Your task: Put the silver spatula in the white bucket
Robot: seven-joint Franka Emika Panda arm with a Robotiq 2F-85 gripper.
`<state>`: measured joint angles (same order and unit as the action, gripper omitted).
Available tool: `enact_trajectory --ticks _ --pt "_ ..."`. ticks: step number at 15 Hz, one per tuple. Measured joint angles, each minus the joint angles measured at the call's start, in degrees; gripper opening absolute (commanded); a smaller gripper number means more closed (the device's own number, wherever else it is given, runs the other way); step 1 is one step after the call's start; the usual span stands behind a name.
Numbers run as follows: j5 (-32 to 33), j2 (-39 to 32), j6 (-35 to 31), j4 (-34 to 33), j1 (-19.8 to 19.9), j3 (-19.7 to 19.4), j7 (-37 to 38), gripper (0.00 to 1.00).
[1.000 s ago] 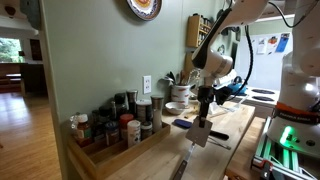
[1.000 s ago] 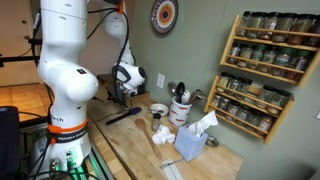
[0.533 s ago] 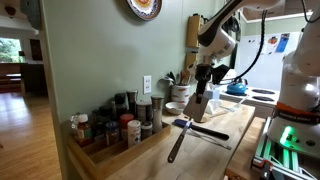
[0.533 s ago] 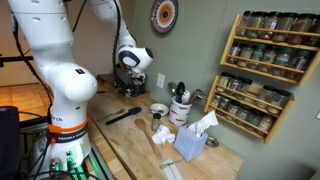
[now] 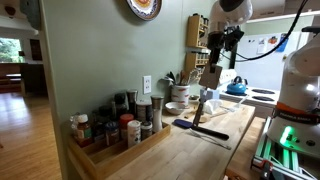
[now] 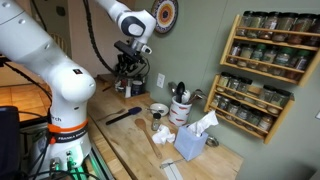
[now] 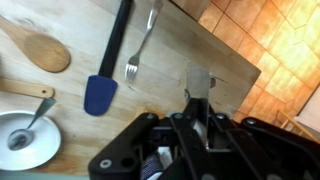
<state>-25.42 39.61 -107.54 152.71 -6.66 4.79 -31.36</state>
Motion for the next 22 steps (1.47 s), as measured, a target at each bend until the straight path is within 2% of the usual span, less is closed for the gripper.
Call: enact_trajectory --ticks 3,6,14,18,22 --pt "8.74 5.28 7.63 -5.83 0.51 -2.04 7.09 0.02" --pt "15.18 6.99 9.4 -11.39 1.11 -2.3 12.08 0.02" --pt "32.99 0.73 -0.09 -16.25 4.15 3.93 27.52 0.02" --pt "42.37 -3.17 -0.73 -18.31 6.81 7.28 37.0 0.02" --pt "48.38 -5.65 -0.68 -20.37 8.05 8.85 43.97 0.02"
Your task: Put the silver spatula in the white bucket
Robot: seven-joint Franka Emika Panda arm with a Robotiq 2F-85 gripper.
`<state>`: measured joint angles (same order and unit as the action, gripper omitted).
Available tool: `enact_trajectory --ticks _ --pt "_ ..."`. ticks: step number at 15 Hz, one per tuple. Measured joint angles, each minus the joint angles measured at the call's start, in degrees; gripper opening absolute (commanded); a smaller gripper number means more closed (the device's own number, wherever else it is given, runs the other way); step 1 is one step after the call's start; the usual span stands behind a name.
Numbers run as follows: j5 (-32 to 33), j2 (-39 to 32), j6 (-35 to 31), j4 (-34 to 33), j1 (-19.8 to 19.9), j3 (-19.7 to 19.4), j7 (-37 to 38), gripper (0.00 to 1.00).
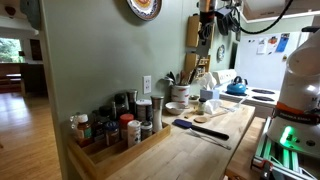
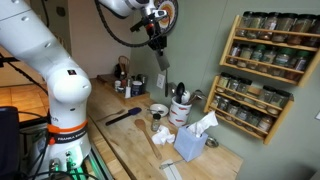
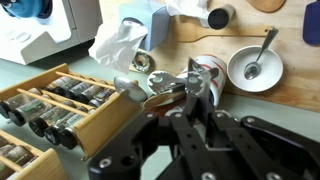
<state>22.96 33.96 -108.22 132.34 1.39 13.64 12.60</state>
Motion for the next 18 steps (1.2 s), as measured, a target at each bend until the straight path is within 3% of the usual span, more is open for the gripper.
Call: enact_trajectory --ticks 7,18 --pt "6.18 -5.83 -1.25 -3.35 0.13 1.13 8.82 0.02" --pt "12.24 -16.4 -9.88 -6.16 1.24 -0.07 17.76 0.02"
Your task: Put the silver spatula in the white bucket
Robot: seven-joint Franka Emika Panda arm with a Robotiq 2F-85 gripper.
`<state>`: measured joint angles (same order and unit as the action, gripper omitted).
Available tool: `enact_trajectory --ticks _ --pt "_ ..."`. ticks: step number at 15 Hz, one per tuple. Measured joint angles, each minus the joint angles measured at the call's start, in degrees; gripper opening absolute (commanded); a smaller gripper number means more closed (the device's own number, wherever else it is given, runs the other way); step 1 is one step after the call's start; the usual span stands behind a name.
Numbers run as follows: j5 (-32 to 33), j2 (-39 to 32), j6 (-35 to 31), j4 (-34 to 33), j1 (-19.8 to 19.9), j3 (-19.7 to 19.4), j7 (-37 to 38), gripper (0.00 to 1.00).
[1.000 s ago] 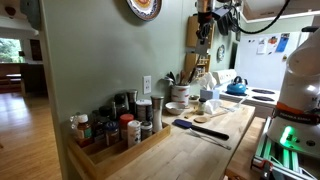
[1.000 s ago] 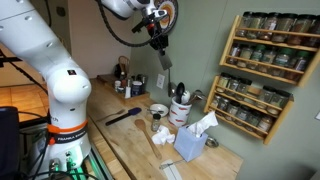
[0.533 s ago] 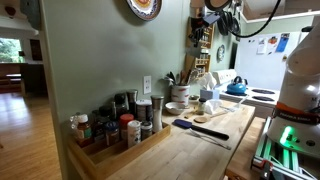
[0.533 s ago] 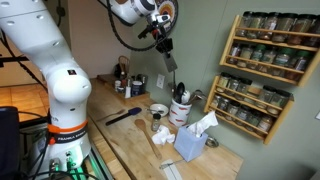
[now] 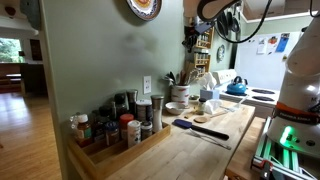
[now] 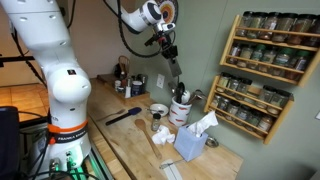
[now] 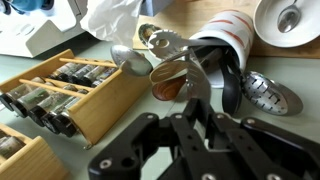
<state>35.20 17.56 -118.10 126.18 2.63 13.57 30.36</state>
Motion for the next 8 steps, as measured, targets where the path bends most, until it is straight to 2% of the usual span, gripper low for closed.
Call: enact_trajectory --ticks 8 --pt "0.11 -6.4 -4.65 -1.64 -0.02 -2.63 0.08 0.02"
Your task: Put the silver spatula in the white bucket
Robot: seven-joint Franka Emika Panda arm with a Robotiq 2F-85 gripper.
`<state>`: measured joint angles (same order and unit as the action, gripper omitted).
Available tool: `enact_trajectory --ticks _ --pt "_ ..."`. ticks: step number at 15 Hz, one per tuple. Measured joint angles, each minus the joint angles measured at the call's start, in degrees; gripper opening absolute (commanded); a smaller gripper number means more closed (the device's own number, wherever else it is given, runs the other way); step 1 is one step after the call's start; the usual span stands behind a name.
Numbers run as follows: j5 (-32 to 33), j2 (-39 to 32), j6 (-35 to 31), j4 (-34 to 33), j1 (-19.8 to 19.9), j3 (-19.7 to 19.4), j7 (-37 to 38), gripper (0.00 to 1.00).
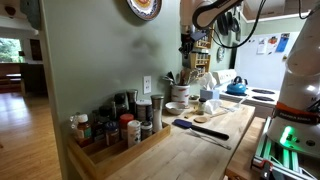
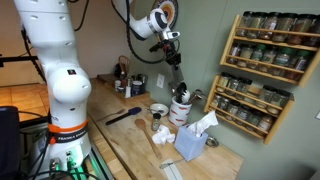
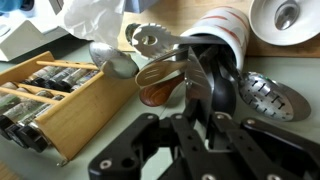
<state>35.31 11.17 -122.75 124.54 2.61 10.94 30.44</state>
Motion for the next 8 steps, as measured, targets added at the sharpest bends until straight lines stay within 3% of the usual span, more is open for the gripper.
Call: enact_trajectory --ticks 8 --pt "1.97 -6.45 -5.36 -1.6 -0.13 -3.05 0.97 0.02"
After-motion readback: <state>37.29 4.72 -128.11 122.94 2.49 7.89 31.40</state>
